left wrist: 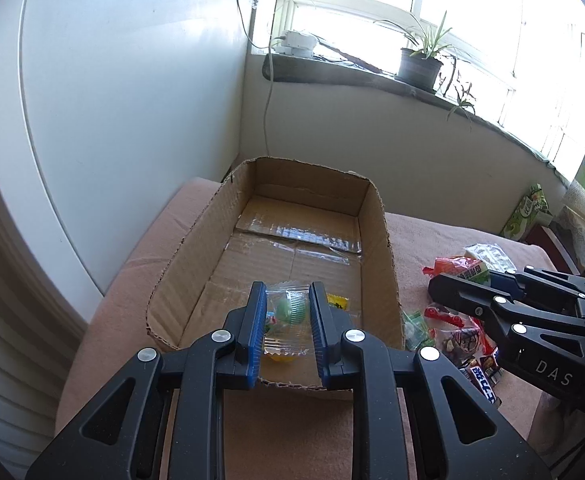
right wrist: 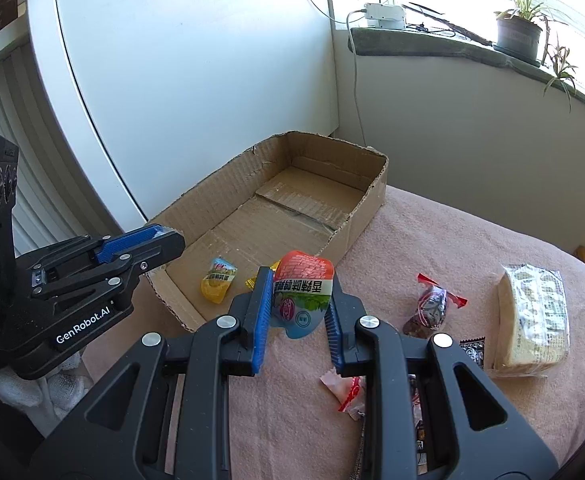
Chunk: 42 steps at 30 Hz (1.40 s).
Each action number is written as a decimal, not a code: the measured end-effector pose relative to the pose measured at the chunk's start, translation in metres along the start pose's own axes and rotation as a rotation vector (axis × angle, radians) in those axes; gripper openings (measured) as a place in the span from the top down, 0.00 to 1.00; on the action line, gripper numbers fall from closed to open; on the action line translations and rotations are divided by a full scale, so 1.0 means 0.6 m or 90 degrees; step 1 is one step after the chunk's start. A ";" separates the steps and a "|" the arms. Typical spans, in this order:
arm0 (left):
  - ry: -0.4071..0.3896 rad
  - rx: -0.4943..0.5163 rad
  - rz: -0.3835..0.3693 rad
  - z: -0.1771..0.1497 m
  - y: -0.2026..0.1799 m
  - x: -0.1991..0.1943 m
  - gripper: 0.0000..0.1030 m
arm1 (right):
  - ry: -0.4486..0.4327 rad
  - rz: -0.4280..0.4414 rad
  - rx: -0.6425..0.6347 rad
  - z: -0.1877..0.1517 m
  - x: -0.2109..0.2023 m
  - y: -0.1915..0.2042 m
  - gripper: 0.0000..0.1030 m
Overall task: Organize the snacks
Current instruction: 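Carry both candies into the cardboard box and open both grippers to drop them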
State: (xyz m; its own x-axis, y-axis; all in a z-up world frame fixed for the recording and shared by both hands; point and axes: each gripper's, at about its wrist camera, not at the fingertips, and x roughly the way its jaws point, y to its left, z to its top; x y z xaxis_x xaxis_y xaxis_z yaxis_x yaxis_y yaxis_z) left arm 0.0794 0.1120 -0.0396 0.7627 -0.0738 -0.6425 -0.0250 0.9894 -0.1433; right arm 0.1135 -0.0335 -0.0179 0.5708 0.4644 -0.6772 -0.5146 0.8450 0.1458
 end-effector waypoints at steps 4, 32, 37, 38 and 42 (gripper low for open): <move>-0.001 -0.003 0.008 0.007 0.010 0.010 0.81 | 0.003 0.003 -0.005 0.016 0.020 0.008 0.75; 0.013 -0.015 0.037 0.025 0.038 0.048 0.80 | 0.050 0.016 -0.013 0.060 0.129 0.025 0.75; 0.011 -0.020 0.042 0.028 0.042 0.048 0.68 | 0.047 0.011 -0.016 0.064 0.124 0.025 0.62; 0.010 -0.019 0.044 0.028 0.042 0.046 0.68 | 0.044 0.007 -0.017 0.064 0.122 0.024 0.51; 0.008 -0.016 0.048 0.028 0.041 0.043 0.68 | 0.036 0.000 -0.014 0.065 0.113 0.020 0.49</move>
State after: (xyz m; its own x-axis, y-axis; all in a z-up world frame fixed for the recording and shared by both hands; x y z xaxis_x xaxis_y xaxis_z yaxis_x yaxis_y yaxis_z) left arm 0.1091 0.1364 -0.0469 0.7500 -0.0008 -0.6614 -0.0986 0.9887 -0.1130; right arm 0.1710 0.0182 -0.0340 0.5336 0.4488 -0.7168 -0.5289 0.8385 0.1312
